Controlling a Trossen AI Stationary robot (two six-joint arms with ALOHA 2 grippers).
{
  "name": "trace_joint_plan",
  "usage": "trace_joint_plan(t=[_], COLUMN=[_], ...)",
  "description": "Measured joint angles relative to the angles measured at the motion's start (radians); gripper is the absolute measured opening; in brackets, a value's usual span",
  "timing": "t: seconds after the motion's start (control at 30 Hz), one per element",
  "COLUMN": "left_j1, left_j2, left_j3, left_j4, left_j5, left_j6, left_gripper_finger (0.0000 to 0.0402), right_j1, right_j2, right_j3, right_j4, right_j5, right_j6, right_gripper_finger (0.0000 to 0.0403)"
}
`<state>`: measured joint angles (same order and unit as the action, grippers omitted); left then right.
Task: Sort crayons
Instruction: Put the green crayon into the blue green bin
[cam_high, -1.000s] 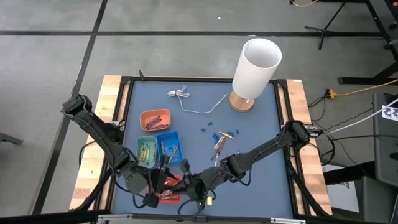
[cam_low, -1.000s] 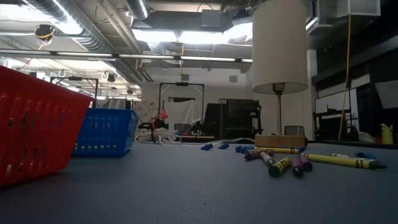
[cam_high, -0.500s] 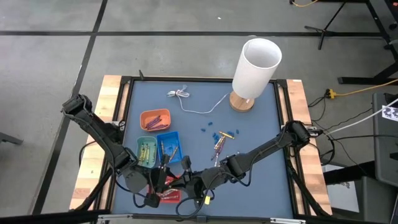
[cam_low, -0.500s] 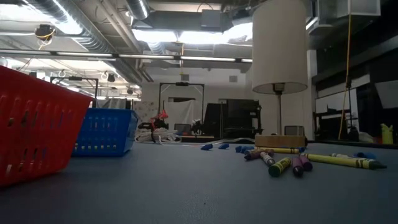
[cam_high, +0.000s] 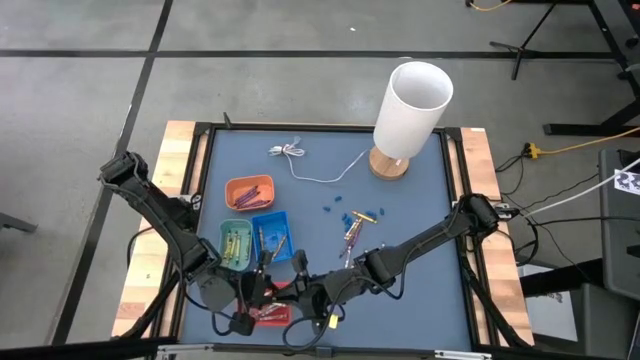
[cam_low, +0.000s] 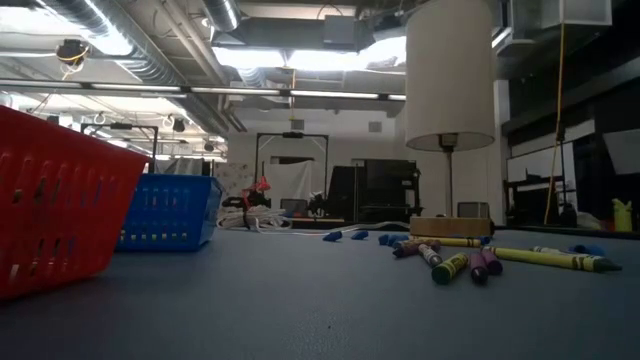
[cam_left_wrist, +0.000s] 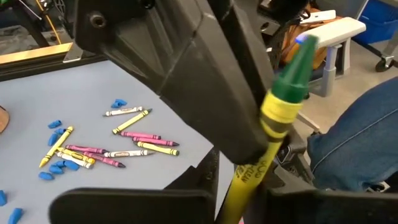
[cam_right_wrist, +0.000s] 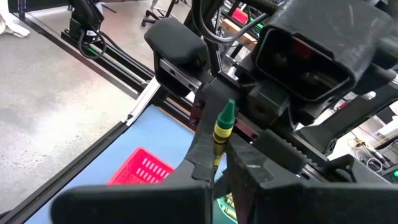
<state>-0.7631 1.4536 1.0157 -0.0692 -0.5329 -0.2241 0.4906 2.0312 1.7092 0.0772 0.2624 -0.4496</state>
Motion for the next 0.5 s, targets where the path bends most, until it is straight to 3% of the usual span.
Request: trace_joint_plan(t=[0.33, 0.5], left_j1=[0.000, 0.001], left_j2=[0.000, 0.000], left_j3=[0.000, 0.000], left_j4=[-0.002, -0.010], left_j5=[0.000, -0.001], left_j6=[-0.003, -0.017], left_gripper_finger=[0.0002, 0.0000], right_j1=[-0.001, -0.001], right_j2=[-0.002, -0.003], right_j3=[0.000, 0.000], right_j4=[-0.022, -0.044], right_j5=[0.005, 0.005], right_j6=[0.000, -0.001], right_gripper_finger=[0.0025, 0.0056])
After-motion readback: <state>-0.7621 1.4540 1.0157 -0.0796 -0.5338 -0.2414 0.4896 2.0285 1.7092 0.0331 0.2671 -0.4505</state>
